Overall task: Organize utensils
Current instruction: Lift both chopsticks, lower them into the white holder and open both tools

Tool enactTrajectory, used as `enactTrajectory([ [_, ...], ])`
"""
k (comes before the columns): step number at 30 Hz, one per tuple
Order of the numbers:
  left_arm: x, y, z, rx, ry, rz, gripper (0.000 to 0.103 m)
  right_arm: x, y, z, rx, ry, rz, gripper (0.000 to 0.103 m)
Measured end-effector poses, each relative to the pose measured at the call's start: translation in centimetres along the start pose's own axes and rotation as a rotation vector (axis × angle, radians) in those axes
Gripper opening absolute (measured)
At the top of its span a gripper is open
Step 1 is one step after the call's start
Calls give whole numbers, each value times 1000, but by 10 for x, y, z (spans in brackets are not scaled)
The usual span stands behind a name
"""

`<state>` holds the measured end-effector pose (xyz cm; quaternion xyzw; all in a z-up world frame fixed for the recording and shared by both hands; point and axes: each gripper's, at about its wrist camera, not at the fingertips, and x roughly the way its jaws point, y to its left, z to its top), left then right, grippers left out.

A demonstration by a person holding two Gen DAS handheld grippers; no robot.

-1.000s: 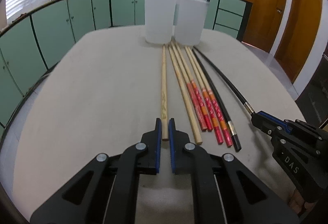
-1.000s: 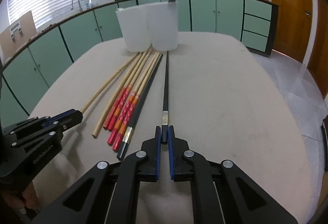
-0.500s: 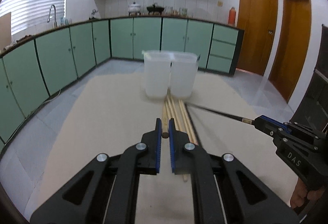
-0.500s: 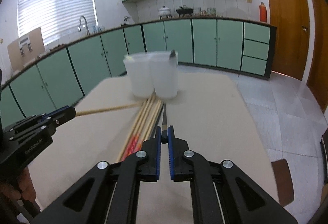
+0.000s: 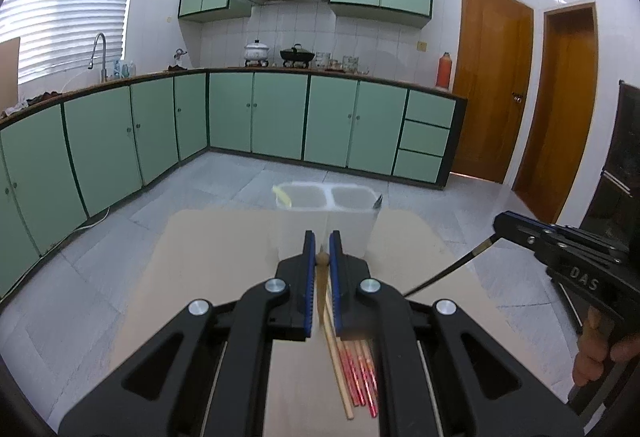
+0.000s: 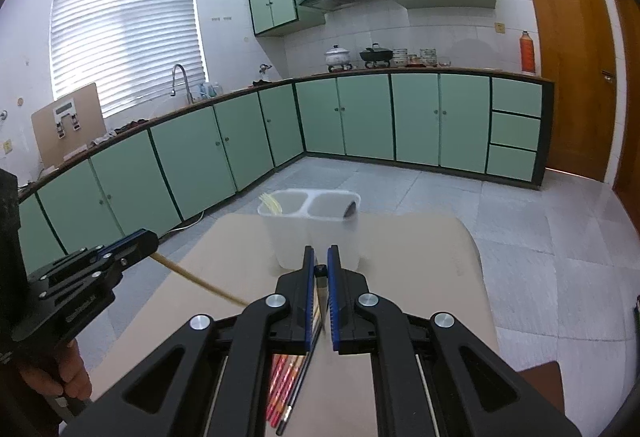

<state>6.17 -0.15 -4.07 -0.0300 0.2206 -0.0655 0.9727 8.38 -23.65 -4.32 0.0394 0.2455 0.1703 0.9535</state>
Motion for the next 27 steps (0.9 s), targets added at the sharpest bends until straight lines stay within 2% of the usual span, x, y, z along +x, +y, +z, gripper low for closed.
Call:
enactTrajectory([
  [12, 1, 8, 31, -32, -4, -52, 6, 10, 6, 40, -59, 8, 47, 6],
  [18, -9, 7, 51, -20, -55, -69, 6, 9, -1, 62, -43, -18, 79, 6],
  [27, -3, 2, 109, -7, -167, -68, 6, 13, -8, 127, -49, -116, 105, 6],
])
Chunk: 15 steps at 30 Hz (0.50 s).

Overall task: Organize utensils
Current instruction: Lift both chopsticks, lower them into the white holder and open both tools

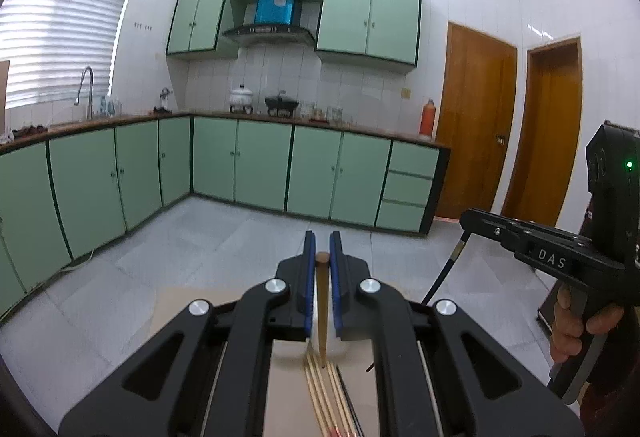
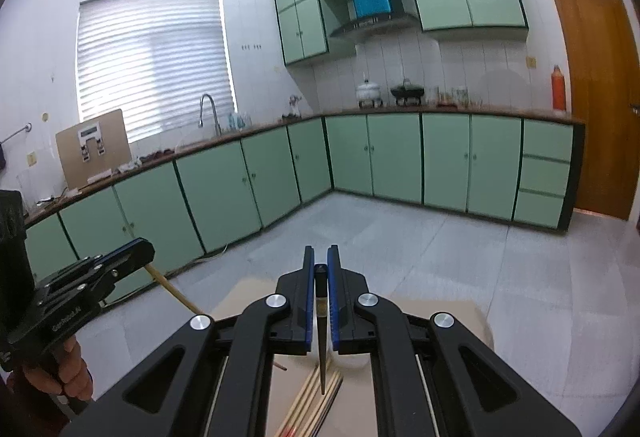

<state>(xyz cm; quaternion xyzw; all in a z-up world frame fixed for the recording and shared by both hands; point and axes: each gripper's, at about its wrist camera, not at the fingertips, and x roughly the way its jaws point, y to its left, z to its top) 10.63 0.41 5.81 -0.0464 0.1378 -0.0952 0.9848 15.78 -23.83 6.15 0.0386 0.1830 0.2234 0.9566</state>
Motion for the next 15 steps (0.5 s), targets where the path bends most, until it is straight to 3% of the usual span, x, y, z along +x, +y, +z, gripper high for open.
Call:
enactTrajectory([
  [7, 40, -3, 41, 17, -61, 20, 6, 29, -12, 50, -17, -72, -24, 6],
  [15, 111, 5, 33, 30, -24, 70, 6, 94, -28, 42, -20, -36, -70, 6],
])
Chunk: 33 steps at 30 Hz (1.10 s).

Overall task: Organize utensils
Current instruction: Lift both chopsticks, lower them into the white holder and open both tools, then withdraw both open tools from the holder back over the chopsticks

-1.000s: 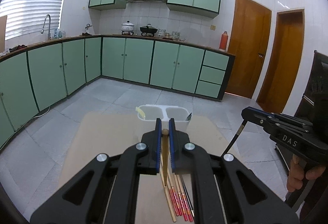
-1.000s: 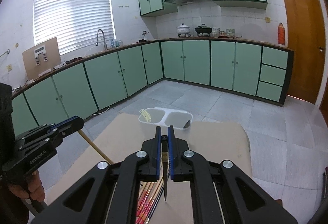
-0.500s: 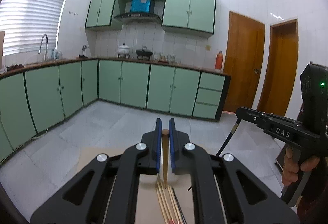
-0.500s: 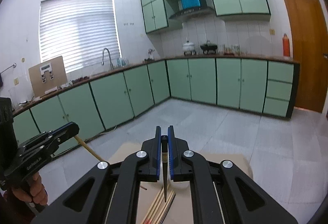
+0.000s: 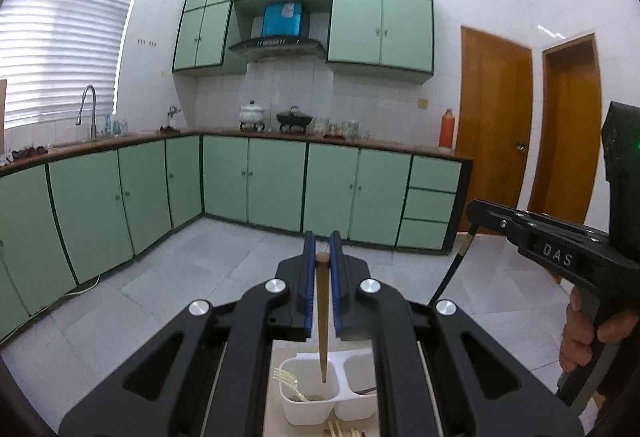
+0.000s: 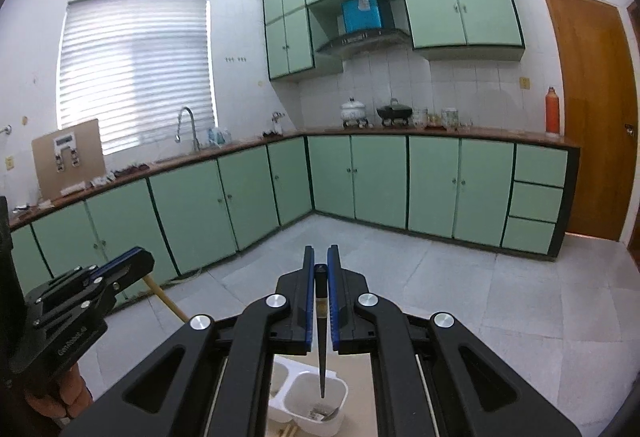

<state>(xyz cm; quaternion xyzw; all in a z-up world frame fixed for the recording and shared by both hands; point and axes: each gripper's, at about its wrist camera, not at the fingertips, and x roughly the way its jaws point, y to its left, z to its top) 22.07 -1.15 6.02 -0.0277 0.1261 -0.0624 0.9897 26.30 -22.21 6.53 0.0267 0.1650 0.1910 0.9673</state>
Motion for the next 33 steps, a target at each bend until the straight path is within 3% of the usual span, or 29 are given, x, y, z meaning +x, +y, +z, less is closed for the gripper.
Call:
enactTrajectory([
  [6, 44, 9, -28, 9, 88, 24, 6, 31, -6, -37, 13, 69, 4, 6],
  [10, 52, 20, -43, -2, 140, 30, 9, 39, -6, -54, 17, 121, 9, 7],
  [11, 50, 22, -46, -4, 146, 31, 11, 38, -7, -57, 20, 121, 1, 7],
  [13, 46, 27, -48, -5, 147, 37, 27, 34, -9, -59, 31, 118, -8, 10],
  [24, -15, 29, -54, -19, 74, 58, 56, -29, -12, -68, 56, 17, -85, 53],
  [29, -51, 26, -80, -25, 62, 80, 76, -64, 1, -96, 33, -25, -149, 83],
  [31, -63, 26, -94, -28, 71, 89, 83, -78, 8, -114, 29, -34, -181, 88],
  [33, -72, 25, -108, -32, 89, 90, 84, -87, 15, -132, 25, -22, -191, 93],
])
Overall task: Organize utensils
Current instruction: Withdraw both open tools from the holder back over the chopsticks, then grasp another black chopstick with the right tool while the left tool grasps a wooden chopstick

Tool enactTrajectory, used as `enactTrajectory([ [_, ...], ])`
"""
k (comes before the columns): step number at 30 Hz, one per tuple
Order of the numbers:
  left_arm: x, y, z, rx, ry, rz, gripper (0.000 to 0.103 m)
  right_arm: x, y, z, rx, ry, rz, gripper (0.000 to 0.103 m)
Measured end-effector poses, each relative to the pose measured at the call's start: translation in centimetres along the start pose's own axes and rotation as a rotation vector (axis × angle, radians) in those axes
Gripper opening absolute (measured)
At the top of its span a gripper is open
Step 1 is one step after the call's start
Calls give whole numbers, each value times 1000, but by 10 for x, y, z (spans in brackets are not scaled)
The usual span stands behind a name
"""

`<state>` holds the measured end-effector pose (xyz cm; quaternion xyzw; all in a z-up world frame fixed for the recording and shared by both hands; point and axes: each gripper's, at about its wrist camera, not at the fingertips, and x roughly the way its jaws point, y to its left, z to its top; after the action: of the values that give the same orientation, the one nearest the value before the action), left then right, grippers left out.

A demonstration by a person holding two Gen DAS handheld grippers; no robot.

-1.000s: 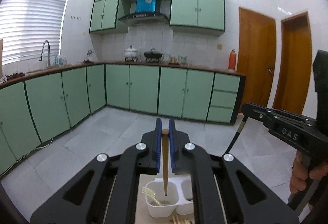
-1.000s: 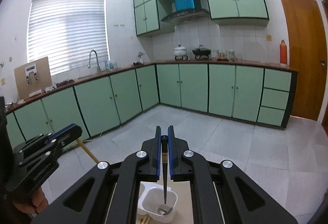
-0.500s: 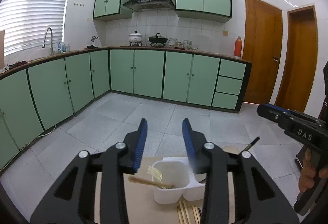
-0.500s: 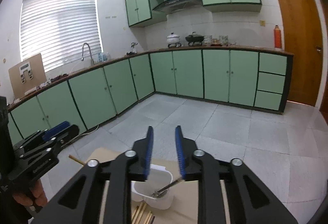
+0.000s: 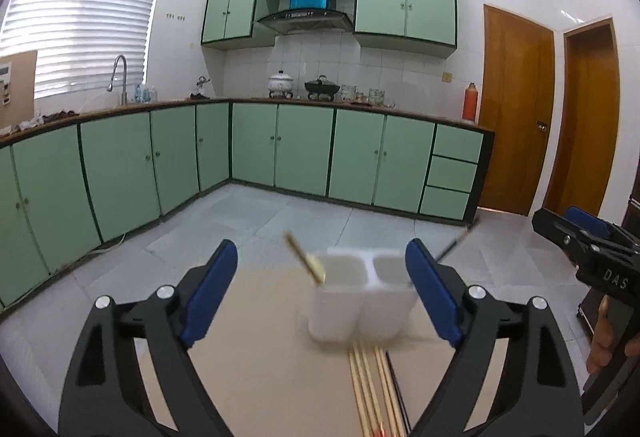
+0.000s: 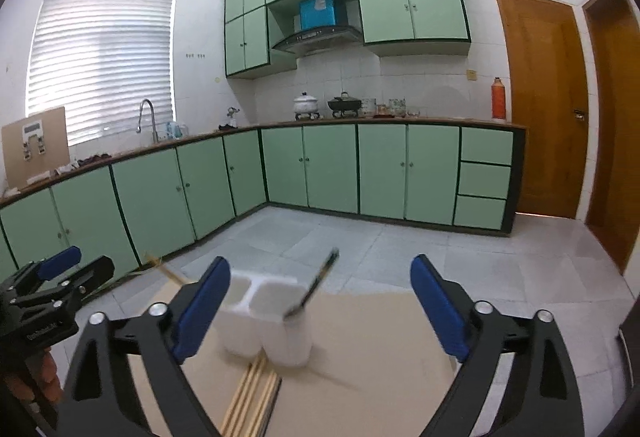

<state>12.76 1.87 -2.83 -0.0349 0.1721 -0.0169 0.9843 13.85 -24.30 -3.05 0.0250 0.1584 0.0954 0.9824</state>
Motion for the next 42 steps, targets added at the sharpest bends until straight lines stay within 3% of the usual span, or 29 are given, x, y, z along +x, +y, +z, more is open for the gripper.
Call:
enactTrajectory([
  [13, -24, 11, -93, 37, 163, 24, 85, -21, 6, -88, 71, 161, -9, 94],
  [23, -32, 13, -132, 47, 218, 38, 85, -34, 5, -138, 87, 242, -29, 94],
  [42, -49, 13, -173, 48, 282, 53, 85, -47, 51, -209, 0, 403, 53, 58],
])
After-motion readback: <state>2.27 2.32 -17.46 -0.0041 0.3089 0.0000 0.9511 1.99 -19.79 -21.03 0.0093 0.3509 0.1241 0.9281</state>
